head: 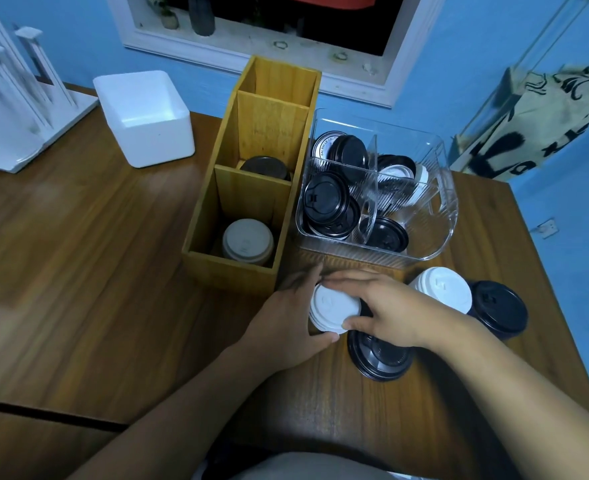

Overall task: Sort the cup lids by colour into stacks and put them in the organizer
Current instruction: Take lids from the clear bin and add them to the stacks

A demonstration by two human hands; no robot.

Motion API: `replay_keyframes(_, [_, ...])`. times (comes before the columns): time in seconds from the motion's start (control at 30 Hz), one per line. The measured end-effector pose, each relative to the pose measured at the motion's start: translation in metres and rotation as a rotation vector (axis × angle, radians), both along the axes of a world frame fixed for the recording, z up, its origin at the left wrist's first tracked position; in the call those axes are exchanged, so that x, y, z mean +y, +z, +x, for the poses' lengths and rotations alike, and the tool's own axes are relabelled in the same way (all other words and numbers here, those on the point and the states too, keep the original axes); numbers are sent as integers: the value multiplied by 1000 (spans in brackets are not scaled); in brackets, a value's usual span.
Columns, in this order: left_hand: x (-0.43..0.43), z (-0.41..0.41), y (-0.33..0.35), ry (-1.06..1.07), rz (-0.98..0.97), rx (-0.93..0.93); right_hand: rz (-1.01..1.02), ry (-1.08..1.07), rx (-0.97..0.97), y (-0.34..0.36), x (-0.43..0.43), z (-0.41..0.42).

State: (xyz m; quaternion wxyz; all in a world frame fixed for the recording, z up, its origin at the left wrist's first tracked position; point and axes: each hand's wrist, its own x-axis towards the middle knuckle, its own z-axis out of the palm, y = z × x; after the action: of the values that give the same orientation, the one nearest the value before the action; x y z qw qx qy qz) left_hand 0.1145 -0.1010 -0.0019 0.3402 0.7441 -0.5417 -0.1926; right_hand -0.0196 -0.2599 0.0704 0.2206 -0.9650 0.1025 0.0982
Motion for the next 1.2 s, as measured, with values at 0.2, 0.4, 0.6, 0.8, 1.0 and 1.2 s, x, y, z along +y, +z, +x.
replay_keyframes(0.2, [1,2,-1,-25,-12,-28,-9,2,18,-5,0,2])
replay_keyframes(0.4, [1,1,-2,-17,-47,-38,-4,-24,17,-6,-1,-1])
replay_keyframes(0.6, [2,-1,-2,-19,-77,-38,30,-117,-1,-10,0,-8])
replay_keyframes(0.8, [3,-4,0,-6,-91,-68,-18,-56,4,8,6,-3])
replay_keyframes(1.0, [1,-8,1,-15,-50,-261,-115,-150,-409,60,-7,36])
replay_keyframes(1.2, [1,-8,4,-11,-7,-290,-382,-176,-248,60,-44,102])
